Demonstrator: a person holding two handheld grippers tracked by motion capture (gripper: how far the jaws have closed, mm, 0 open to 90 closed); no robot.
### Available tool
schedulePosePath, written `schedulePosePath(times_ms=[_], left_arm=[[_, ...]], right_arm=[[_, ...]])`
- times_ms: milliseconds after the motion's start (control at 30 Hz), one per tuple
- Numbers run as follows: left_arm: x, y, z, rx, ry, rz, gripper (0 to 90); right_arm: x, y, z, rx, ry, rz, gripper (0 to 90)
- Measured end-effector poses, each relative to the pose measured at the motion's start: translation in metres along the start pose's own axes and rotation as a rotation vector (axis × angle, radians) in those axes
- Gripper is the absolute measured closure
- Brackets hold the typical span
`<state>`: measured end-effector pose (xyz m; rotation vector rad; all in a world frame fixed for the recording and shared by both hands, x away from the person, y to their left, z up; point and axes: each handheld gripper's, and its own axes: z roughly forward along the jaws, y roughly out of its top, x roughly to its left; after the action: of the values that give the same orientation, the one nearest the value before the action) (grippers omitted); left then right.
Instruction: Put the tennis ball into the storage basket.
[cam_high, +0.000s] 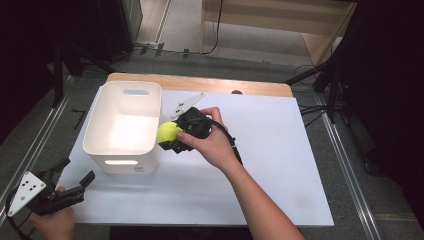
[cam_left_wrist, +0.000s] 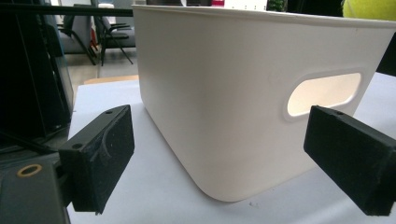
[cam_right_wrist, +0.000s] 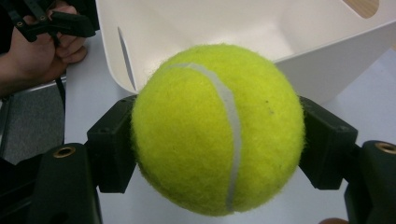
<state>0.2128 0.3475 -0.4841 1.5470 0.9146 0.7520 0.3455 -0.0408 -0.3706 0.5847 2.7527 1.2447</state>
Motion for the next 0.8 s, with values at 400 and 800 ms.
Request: schedulePosePath(times_ms=[400, 800], left_arm=[[0.0, 0.0, 0.0, -0.003, -0.001, -0.004, 8.5], [0.0, 0.0, 0.0, -0.004, -0.002, -0.004, 8.6]], right_arm=[[0.002, 0.012, 0.002, -0.014, 0.001, -0.023, 24.0], [0.004, 0.022, 0.008, -0.017, 0.007, -0.037, 23.9]])
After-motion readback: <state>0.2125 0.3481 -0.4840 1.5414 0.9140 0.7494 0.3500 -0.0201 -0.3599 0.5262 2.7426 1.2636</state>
